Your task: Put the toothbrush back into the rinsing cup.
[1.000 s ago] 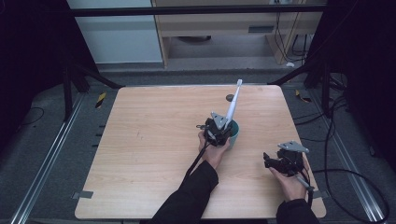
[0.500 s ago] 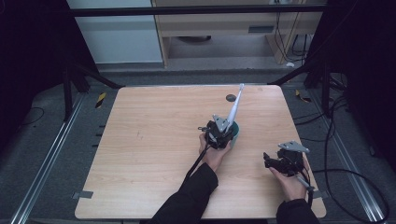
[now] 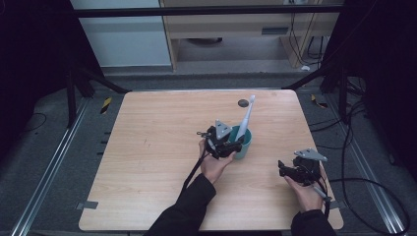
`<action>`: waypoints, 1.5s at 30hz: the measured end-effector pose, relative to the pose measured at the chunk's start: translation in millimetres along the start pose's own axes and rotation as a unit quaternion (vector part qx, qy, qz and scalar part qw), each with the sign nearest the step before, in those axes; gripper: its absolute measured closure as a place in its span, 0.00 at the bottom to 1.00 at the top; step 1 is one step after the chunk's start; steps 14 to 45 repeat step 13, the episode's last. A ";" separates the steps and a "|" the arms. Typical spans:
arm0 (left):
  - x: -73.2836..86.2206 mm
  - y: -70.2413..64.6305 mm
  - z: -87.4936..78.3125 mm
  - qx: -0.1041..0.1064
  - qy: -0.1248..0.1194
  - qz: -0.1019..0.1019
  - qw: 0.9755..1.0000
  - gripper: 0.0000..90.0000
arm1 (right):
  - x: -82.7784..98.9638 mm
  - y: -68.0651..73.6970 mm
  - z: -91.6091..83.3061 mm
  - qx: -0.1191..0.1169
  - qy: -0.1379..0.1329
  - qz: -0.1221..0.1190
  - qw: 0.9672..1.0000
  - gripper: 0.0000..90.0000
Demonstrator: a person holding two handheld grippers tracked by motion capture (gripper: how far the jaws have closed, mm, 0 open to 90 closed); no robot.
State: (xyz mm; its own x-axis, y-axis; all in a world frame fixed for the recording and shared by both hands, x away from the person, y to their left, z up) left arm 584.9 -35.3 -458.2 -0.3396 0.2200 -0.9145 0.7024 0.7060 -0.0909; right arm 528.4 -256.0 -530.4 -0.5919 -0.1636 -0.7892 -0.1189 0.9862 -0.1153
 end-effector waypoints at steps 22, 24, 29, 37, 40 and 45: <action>23.5 59.4 -73.9 -0.023 0.050 0.020 0.998 0.37 | -0.1 -1.7 -0.7 0.005 -0.002 0.000 1.000 0.19; 23.5 59.4 -73.9 -0.023 0.050 0.020 0.998 0.37 | -0.1 -1.7 -0.7 0.005 -0.002 0.000 1.000 0.19; 23.5 59.4 -73.9 -0.023 0.050 0.020 0.998 0.37 | -0.1 -1.7 -0.7 0.005 -0.002 0.000 1.000 0.19; 23.5 59.4 -73.9 -0.023 0.050 0.020 0.998 0.37 | -0.1 -1.7 -0.7 0.005 -0.002 0.000 1.000 0.19; 23.5 59.4 -73.9 -0.023 0.050 0.020 0.998 0.37 | -0.1 -1.7 -0.7 0.005 -0.002 0.000 1.000 0.19; 23.5 59.4 -73.9 -0.023 0.050 0.020 0.998 0.37 | -0.1 -1.7 -0.7 0.005 -0.002 0.000 1.000 0.19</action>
Point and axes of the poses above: each handheld gripper's, and its own axes: z roughly forward along the jaws, x roughly out of its underside, y roughly to its left, the point moved 9 cm from there along z, roughly forward along the jaws, and after that the axes turned 5 degrees about x, right-handed, at the moved point
